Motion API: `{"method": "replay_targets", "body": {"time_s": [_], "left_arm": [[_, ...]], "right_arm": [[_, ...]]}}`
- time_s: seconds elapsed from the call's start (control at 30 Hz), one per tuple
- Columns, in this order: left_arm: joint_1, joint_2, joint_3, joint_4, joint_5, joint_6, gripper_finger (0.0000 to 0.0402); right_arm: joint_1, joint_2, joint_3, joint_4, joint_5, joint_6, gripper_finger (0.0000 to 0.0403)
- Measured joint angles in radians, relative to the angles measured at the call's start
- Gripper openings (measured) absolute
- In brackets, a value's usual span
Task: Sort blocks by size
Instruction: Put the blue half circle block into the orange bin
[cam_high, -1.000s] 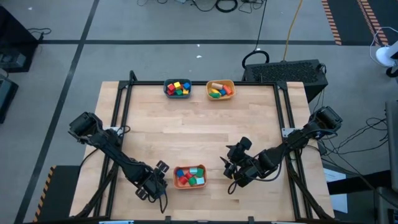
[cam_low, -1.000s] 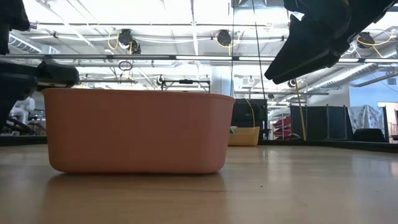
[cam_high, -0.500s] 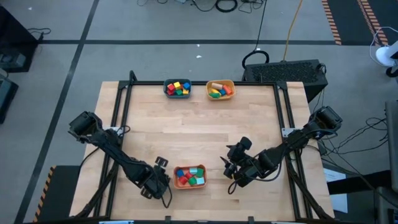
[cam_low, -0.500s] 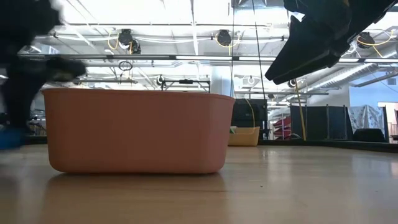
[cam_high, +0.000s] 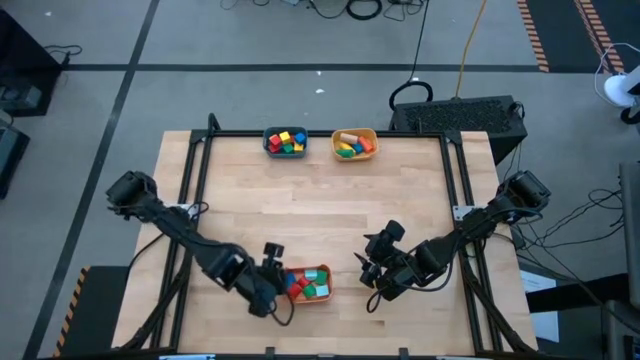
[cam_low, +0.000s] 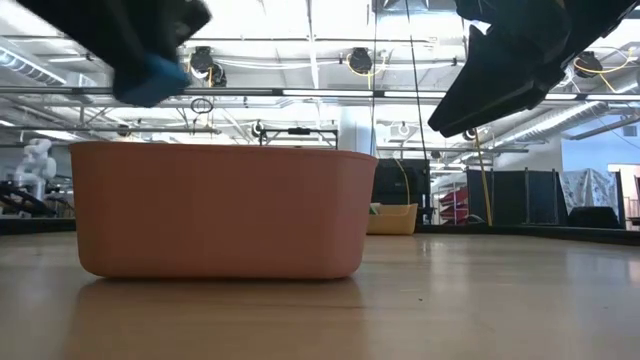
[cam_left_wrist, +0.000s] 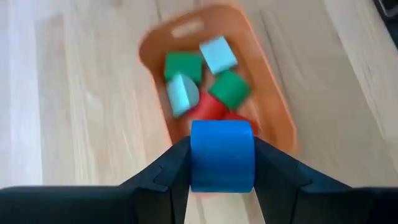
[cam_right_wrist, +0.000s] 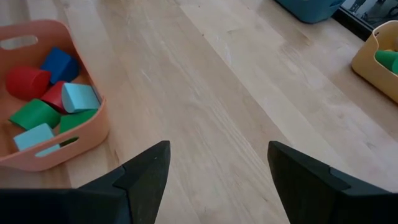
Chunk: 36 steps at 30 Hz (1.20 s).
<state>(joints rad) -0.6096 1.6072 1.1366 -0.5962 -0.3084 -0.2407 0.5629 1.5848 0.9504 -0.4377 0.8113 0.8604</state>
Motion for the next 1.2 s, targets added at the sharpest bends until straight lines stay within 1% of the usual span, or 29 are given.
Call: {"method": "replay_targets", "body": {"time_s": [0.13, 0.37, 0.63, 0.8, 0.87, 1.1, 1.2], "left_arm": [[0.058, 0.034, 0.0, 0.064, 0.029, 0.012, 0.0144], [0.13, 0.119, -0.001, 0.107, 0.088, 0.018, 0.0145], [0.143, 0.157, -0.001, 0.23, 0.229, 0.04, 0.0146], [0.136, 0.159, -0.001, 0.229, 0.22, 0.038, 0.0148], [0.136, 0.159, -0.001, 0.228, 0.196, 0.037, 0.0158], [0.146, 0.159, -0.001, 0.221, 0.173, -0.014, 0.0225], [0.146, 0.159, -0.001, 0.218, 0.16, -0.016, 0.0236]], "right_arm": [[0.0, 0.0, 0.0, 0.001, -0.001, 0.0, 0.0256], [0.0, 0.0, 0.0, 0.001, -0.002, -0.001, 0.0256], [0.0, 0.0, 0.0, 0.0, -0.002, -0.008, 0.0256], [0.0, 0.0, 0.0, 0.0, -0.002, -0.008, 0.0256], [0.0, 0.0, 0.0, 0.0, -0.004, -0.008, 0.0256], [0.0, 0.0, 0.0, 0.0, -0.006, -0.007, 0.0256], [0.0, 0.0, 0.0, 0.0, -0.006, -0.006, 0.0256]]}}
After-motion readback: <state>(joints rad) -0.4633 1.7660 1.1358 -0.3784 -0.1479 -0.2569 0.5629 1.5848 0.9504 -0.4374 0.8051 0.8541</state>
